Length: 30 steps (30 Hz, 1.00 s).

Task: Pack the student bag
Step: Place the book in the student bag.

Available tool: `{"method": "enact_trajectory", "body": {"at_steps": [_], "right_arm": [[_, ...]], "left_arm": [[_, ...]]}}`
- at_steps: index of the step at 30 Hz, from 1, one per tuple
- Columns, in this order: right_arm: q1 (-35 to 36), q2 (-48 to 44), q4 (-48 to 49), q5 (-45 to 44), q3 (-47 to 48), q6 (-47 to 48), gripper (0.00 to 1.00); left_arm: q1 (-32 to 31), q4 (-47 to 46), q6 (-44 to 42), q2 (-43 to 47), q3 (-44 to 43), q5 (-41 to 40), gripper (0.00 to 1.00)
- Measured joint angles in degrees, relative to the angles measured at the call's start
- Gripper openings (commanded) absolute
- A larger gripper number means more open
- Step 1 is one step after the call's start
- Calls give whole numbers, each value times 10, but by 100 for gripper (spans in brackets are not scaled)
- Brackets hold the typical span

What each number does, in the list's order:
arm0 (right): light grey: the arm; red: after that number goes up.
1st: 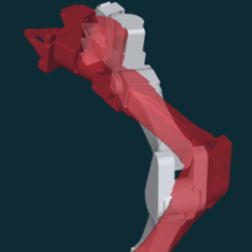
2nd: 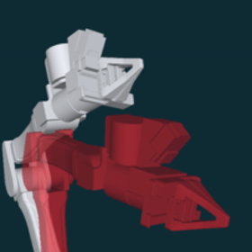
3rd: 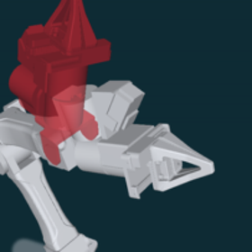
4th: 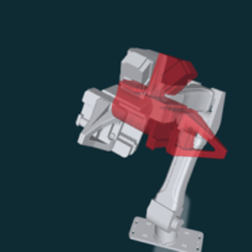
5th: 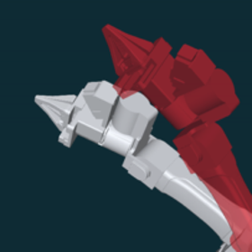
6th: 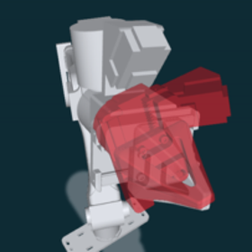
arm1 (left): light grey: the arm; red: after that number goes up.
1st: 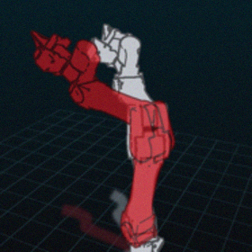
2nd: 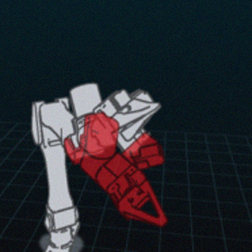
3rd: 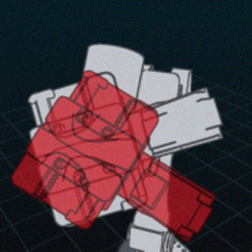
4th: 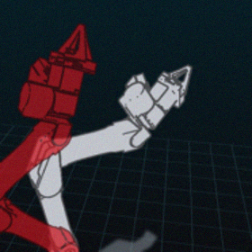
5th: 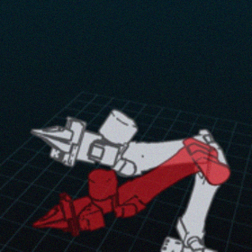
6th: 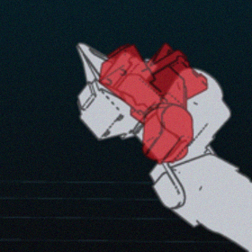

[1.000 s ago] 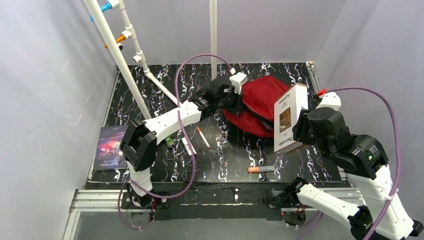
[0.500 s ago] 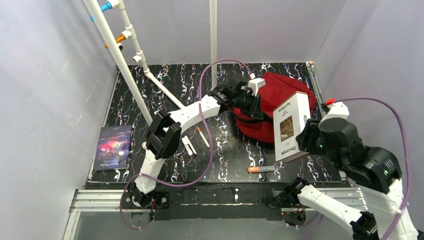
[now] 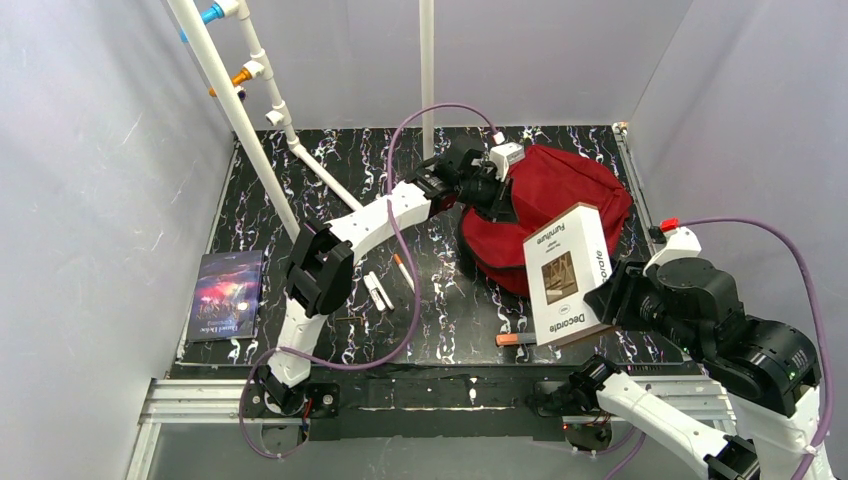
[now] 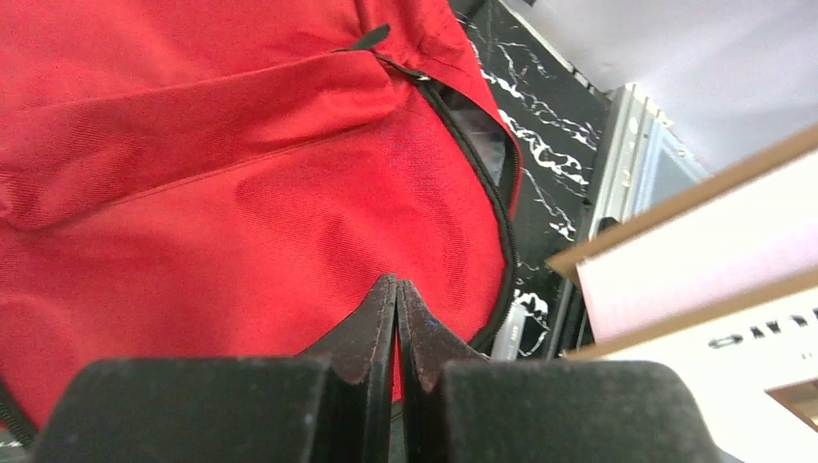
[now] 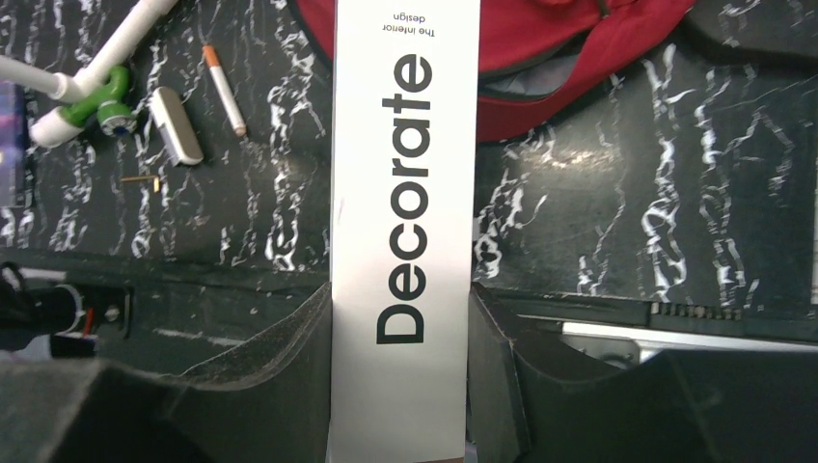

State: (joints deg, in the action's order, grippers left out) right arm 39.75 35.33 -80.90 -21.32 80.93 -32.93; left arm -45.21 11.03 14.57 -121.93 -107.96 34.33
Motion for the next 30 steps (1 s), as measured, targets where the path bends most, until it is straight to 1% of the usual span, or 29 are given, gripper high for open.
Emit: {"method": "enact_trajectory", "body": {"at_steps": [1, 2, 3, 4, 6, 7, 9, 12, 15, 22, 25, 27, 28, 29, 30], "right_arm": [[0, 0, 0, 10, -2, -8, 1], [0, 0, 0, 17, -3, -14, 1], [0, 0, 0, 23, -3, -20, 1], [0, 0, -1, 26, -3, -29, 1], [0, 0, -4, 24, -3, -37, 1], [0, 0, -6, 21, -3, -42, 1], [0, 0, -11, 14, -3, -44, 1], [0, 0, -19, 3, -3, -44, 1], [0, 0, -20, 2, -3, -44, 1], [0, 4, -22, -2, 0, -44, 1], [0, 4, -22, -6, 0, -44, 1], [0, 4, -22, -7, 0, -44, 1], [0, 4, -21, -7, 0, -44, 1], [0, 4, -21, -9, 0, -44, 1], [0, 4, -22, -11, 0, -44, 1]], "left_arm": [[0, 2, -9, 1, 0, -9, 1], [1, 4, -17, 2, 0, -13, 11], [1, 7, -26, 4, 0, -13, 24], [0, 9, -42, 8, 4, -11, 35], [-6, 6, -85, 30, 37, -12, 51], [-12, 6, -108, 45, 61, -17, 54], [-37, 2, -165, 90, 138, -37, 61], [-84, -23, -217, 133, 226, -48, 64], [-109, -36, -243, 131, 243, -57, 64], [-89, -71, -264, 102, 225, -125, 59], [-85, -76, -268, 94, 224, -145, 52], [-86, -72, -270, 85, 215, -150, 50], [-86, -66, -272, 79, 207, -150, 47], [-87, -60, -275, 65, 193, -148, 32], [-87, -57, -278, 62, 192, -145, 8]]}}
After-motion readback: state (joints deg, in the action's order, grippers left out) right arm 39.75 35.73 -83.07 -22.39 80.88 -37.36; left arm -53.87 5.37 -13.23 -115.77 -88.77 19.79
